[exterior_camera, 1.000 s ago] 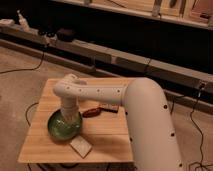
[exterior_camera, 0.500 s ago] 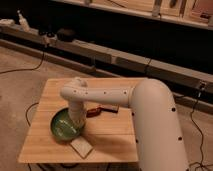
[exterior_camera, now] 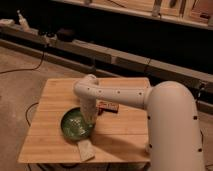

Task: Push the ceramic bowl across the table

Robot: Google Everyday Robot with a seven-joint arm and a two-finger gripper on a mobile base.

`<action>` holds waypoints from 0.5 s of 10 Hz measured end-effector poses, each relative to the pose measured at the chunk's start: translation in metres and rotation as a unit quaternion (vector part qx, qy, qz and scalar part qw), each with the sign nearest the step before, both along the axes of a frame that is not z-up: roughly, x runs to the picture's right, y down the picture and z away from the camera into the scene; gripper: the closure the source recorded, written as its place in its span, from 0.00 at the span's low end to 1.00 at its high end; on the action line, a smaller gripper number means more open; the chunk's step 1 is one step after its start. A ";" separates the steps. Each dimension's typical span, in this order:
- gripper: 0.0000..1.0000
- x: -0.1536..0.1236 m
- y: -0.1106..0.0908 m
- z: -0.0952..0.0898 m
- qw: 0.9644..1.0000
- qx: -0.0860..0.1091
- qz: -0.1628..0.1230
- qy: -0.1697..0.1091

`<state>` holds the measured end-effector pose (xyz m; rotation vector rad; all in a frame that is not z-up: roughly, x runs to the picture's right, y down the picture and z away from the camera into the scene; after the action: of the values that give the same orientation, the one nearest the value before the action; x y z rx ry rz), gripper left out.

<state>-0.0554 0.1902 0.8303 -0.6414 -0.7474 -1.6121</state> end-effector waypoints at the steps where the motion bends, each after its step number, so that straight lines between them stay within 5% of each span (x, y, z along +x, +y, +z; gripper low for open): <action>1: 1.00 0.015 0.007 0.000 1.000 -0.009 0.006 0.012; 5: 1.00 0.055 0.028 0.003 0.998 -0.034 0.030 0.045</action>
<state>-0.0005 0.2183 0.8336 -0.7301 -0.7514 -1.4982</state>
